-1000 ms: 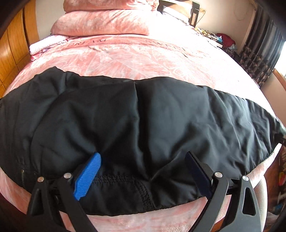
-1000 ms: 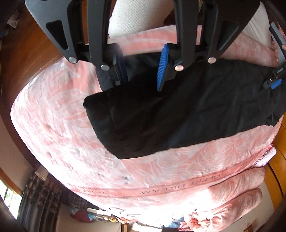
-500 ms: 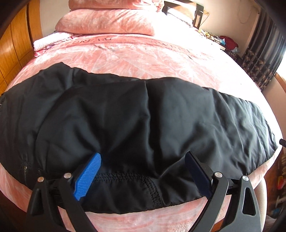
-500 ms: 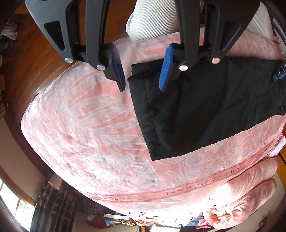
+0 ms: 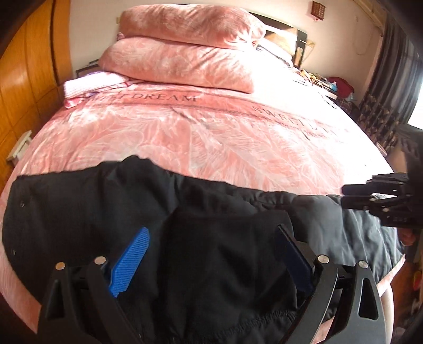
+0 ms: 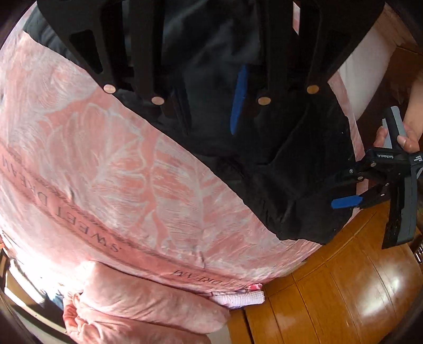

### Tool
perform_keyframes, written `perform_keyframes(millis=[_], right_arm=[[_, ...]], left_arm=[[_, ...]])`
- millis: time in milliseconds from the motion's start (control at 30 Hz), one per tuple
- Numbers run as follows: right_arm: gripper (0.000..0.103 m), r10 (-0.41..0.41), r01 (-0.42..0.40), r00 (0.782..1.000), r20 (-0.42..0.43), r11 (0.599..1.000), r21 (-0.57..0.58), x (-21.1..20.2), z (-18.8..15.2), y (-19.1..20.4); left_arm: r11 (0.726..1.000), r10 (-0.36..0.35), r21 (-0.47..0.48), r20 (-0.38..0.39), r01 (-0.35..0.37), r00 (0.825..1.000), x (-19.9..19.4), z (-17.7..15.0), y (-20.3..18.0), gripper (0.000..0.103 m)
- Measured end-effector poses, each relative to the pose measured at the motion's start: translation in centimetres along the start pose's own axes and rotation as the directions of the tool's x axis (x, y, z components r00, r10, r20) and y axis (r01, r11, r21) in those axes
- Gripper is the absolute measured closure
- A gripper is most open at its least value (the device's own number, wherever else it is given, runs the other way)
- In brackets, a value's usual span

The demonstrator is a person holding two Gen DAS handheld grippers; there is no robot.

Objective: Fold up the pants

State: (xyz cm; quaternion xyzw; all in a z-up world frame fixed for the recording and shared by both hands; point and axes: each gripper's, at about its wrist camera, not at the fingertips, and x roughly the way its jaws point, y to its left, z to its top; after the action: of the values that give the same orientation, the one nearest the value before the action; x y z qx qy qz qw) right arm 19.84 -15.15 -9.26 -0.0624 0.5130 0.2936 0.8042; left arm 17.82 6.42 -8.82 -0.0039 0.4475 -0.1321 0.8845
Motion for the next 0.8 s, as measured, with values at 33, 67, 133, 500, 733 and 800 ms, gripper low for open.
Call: perform_keyframes(millis=[33, 67, 133, 500, 733, 800], right_arm=[[0.075, -0.013, 0.013, 1.0, -0.001, 1.0, 0.003, 0.6, 0.4, -0.1], [0.075, -0.025, 0.025, 1.0, 0.0, 1.0, 0.005, 0.8, 0.5, -0.2], [0.073, -0.028, 0.028, 1.0, 0.006, 1.0, 0.013, 0.5, -0.3, -0.7], [0.066, -0.114, 0.113, 0.993, 0.006, 0.986, 0.126, -3.4, -6.6, -4.7], [0.065, -0.114, 0.109, 0.993, 0.016, 0.976, 0.19, -3.6, -8.2, -5.6], [0.065, -0.11, 0.104, 0.994, 0.025, 0.975, 0.194, -3.7, -8.2, -5.5]], left_arm=[[0.998, -0.032, 0.045, -0.034, 0.033, 0.999, 1.0, 1.2, 0.0, 0.008], [0.992, -0.067, 0.105, -0.062, 0.073, 0.996, 1.9, 2.1, -0.1, 0.009], [0.959, -0.143, 0.232, -0.093, 0.161, 0.985, 3.3, 3.6, -0.7, 0.01], [0.702, -0.292, 0.484, -0.474, 0.523, 0.831, 10.2, 5.4, -2.9, 0.031], [0.671, -0.226, 0.474, -0.602, 0.57, 0.766, 13.0, 5.2, -3.0, 0.03], [0.664, -0.231, 0.445, -0.643, 0.601, 0.731, 13.4, 5.4, -3.0, 0.029]])
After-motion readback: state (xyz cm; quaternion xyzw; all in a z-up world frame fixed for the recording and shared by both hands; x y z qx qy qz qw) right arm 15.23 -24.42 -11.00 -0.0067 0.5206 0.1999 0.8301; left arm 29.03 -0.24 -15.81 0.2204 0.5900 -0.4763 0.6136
